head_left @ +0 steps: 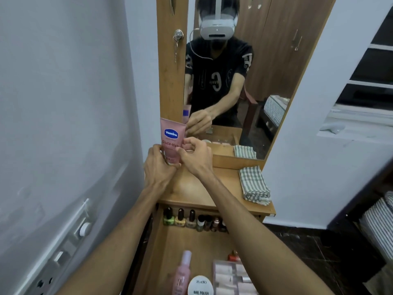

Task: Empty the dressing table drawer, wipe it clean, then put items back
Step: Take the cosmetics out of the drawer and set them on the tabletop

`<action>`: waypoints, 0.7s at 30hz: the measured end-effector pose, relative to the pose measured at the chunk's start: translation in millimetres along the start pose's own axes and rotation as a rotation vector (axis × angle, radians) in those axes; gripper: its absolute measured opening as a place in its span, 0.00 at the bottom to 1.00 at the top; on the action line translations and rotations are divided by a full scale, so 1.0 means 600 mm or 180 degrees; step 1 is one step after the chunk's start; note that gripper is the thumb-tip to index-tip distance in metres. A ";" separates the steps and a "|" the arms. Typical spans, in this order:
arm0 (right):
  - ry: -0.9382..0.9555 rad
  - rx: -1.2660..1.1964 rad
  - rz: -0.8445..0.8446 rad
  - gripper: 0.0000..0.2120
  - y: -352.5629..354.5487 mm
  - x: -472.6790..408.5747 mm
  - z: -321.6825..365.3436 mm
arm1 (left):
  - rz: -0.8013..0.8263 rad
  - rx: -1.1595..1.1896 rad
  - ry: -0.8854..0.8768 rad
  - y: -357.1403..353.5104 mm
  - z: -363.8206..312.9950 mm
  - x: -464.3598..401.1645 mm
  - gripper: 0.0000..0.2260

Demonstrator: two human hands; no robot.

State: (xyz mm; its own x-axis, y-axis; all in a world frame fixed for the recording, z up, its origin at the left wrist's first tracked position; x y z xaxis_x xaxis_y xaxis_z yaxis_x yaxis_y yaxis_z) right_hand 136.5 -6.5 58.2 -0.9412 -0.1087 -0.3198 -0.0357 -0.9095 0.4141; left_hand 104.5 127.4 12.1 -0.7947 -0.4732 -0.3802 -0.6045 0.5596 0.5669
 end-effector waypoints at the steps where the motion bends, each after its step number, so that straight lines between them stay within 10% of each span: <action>1: 0.0003 0.0020 -0.0003 0.12 -0.005 -0.008 -0.005 | -0.0013 -0.0007 -0.0024 -0.006 0.004 -0.008 0.29; 21: -0.0294 0.0027 -0.0125 0.12 -0.041 -0.029 -0.044 | -0.0030 0.0058 0.0167 -0.050 0.037 -0.028 0.33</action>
State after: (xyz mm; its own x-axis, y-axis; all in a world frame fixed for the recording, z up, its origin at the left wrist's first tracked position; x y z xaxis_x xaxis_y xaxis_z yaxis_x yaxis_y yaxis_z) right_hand 162.6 7.1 31.1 -0.9660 -0.0352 -0.2562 -0.0757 -0.9089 0.4101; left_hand 134.7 134.1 -14.8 -0.7852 -0.5133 -0.3464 -0.6132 0.5670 0.5500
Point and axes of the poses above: each hand's wrist, its own x-axis away from the middle knuckle, its own y-axis out of the back of the hand, z = x × y, the point moved 4 cm from there along -x, towards the middle knuckle, and after that the axes turned 3 degrees about -x, right-handed, at the moved point
